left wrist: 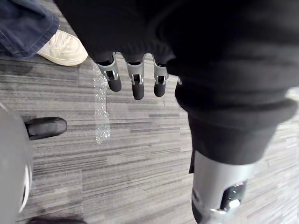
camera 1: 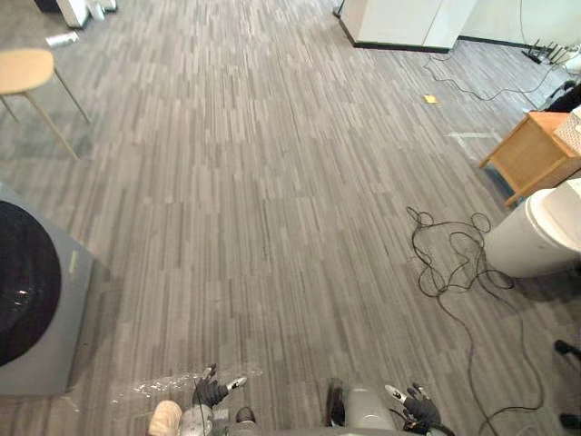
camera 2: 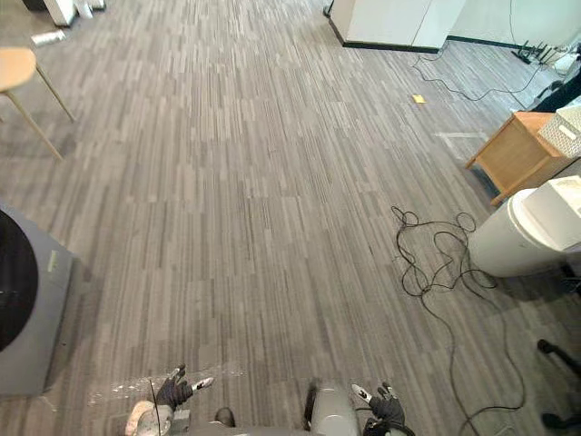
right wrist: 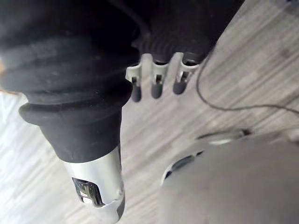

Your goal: Organize washtable

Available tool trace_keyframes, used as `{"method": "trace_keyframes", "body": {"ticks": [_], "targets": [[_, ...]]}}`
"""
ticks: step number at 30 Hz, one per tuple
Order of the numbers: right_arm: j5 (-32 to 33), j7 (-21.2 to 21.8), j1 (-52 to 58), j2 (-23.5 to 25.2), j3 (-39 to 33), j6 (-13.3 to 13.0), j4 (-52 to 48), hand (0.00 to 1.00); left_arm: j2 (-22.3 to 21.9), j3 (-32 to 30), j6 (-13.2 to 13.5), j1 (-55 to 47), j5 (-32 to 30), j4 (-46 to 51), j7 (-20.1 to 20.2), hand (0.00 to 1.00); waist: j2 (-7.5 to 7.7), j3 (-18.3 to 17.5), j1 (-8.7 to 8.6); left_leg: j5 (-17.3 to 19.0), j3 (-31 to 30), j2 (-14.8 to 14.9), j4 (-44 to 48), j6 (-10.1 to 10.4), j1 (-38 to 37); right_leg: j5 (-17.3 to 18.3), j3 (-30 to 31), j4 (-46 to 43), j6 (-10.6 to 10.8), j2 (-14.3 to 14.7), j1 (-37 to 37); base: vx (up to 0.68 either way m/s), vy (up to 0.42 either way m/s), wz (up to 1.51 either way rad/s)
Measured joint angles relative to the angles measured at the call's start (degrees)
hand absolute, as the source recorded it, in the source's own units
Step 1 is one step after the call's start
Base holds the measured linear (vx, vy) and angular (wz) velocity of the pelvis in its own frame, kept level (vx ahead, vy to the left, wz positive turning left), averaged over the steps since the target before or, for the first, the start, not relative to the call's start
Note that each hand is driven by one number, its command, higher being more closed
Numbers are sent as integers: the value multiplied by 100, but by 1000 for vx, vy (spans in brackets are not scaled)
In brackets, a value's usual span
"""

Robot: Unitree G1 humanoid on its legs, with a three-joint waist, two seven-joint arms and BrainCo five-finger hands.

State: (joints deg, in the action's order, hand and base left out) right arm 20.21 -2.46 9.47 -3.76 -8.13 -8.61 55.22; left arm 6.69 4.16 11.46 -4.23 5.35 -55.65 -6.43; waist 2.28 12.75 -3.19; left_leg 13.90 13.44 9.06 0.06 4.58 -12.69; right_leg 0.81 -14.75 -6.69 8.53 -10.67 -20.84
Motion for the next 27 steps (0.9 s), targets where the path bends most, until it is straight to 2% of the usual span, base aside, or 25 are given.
{"method": "trace_keyframes", "body": {"ticks": [2,3,4,5,6,7,8,9,11,12,13,14,15,16,17,18,19,20,21,22,23,24,25,26,27], "targets": [[-7,5,23,-1,-2,6,-22,0,3,33,2,20,-173,0,17,0,-51,-8,-124,252,-110,82,42,156,-177,-94,93,-22,-23,49,-88,572,-193,72],[-32,50,121,-37,-50,6,-121,0,-7,65,15,32,-281,6,41,0,-184,-32,-242,375,-315,273,339,278,-217,-438,276,-475,-211,213,-154,674,-293,100],[-79,58,63,-61,-54,12,-93,0,-30,74,15,73,-283,9,50,0,-252,-27,-228,373,-385,403,718,305,-60,-582,288,-682,-329,240,-160,865,-424,104],[-167,62,-31,-194,-54,16,-45,0,-164,79,3,74,-267,31,87,0,-440,-7,-201,155,-460,666,1702,515,344,-498,188,-968,-485,347,-102,895,-451,32],[-266,100,-66,-374,-12,19,-80,0,-303,74,-1,6,-255,98,133,0,-582,-14,-50,-462,-467,871,2696,491,738,-259,111,-1065,-636,420,83,781,-390,10],[-297,145,-73,-431,45,17,-149,0,-362,73,3,-109,-250,111,141,0,-630,-7,-22,-1214,-468,1007,3393,497,1021,-97,83,-976,-752,494,345,791,-326,-17],[-296,154,-78,-465,140,1,-199,0,-370,66,10,-156,-249,236,148,0,-621,33,7,-1487,-476,1158,4201,547,1282,-30,83,-730,-805,612,718,791,-304,-29],[-289,158,-161,-462,187,0,-204,0,-373,78,10,-141,-253,314,148,0,-666,37,103,-1153,-425,1258,5227,499,1594,13,206,-379,-871,802,1265,764,-286,-36],[-280,184,-188,-453,246,3,-155,0,-392,77,12,-159,-215,454,149,0,-614,58,138,-682,-259,1190,5869,430,1854,83,253,4,-980,867,1983,614,-188,-21],[-279,252,-210,-425,266,3,-141,0,-405,83,31,-204,-140,654,154,0,-546,75,132,-344,-47,1038,5947,186,2146,141,320,210,-1069,847,2425,731,-116,0],[-280,274,-298,-400,264,20,-19,0,-397,109,40,-208,-97,900,155,0,-502,77,174,-112,167,890,5718,79,2617,168,403,336,-1111,829,2689,704,-58,0],[-280,276,-341,-382,245,29,24,0,-389,138,38,-202,-66,1025,155,0,-471,97,221,-28,279,798,5392,90,2851,182,414,402,-1118,800,2796,531,41,-10],[-280,275,-390,-352,235,33,19,0,-373,228,37,-220,-18,1260,158,0,-406,137,308,-16,428,595,4523,53,3237,201,406,518,-1117,736,2993,516,95,-22],[-280,275,-427,-318,224,30,13,0,-370,299,36,-252,4,1491,185,0,-347,150,401,-154,373,326,3251,131,3505,292,382,586,-994,629,3180,514,118,-32],[-282,276,-416,-312,222,21,7,0,-371,318,39,-275,5,1590,217,0,-332,148,439,-408,305,196,2464,162,3514,375,382,610,-889,577,3291,543,178,-43],[-283,276,-367,-363,250,15,-2,0,-380,388,47,-387,5,1758,253,0,-464,99,501,-762,103,148,1297,174,3574,588,383,719,-773,655,3552,447,189,-43],[-289,276,-341,-391,249,17,16,0,-359,438,45,-461,3,1787,253,0,-496,66,532,-1266,-10,192,1399,0,3655,769,415,731,-691,689,3692,562,250,-55],[-313,273,-345,-259,297,31,35,0,-328,452,27,-460,8,1788,250,0,-403,1,561,-1814,-88,151,1783,-400,3716,960,426,728,-618,555,3883,519,267,-23],[-385,279,-374,-103,420,27,34,0,-245,416,17,-374,29,1812,228,0,-167,-85,501,-1608,-58,-22,1877,-431,3811,886,409,530,-665,379,3741,519,253,-8],[-423,291,-386,-70,489,29,28,0,-195,419,17,-331,35,1853,235,0,-108,-115,513,-1566,-54,-80,1856,-465,3816,807,461,296,-620,316,3576,503,266,18],[-529,333,-389,-25,553,33,33,0,-186,422,18,-345,40,1985,238,0,0,-176,531,-1495,-28,-224,1783,-521,3724,662,675,-370,-513,149,3251,529,259,2],[-614,379,-389,7,584,41,73,0,-187,423,16,-423,24,2109,232,0,158,-165,555,-1272,143,-326,1763,-574,3414,509,951,-1236,-338,-61,2984,641,284,-10],[-668,383,-396,27,600,44,94,0,-186,424,16,-528,-12,2154,220,0,246,-199,572,-1042,244,-405,1818,-598,3164,224,1139,-2032,11,-215,2721,741,282,-21],[-695,387,-411,48,629,41,75,0,-178,433,0,-673,-49,2139,208,0,244,-241,526,-654,323,-457,1872,-644,2724,-760,1363,-3216,382,-320,2299,526,183,-23],[-693,387,-409,70,634,40,68,0,-186,433,-2,-700,-38,2133,208,0,209,-219,499,-482,329,-473,1858,-687,2540,-976,1412,-3699,577,-330,2114,505,175,-20]]}}
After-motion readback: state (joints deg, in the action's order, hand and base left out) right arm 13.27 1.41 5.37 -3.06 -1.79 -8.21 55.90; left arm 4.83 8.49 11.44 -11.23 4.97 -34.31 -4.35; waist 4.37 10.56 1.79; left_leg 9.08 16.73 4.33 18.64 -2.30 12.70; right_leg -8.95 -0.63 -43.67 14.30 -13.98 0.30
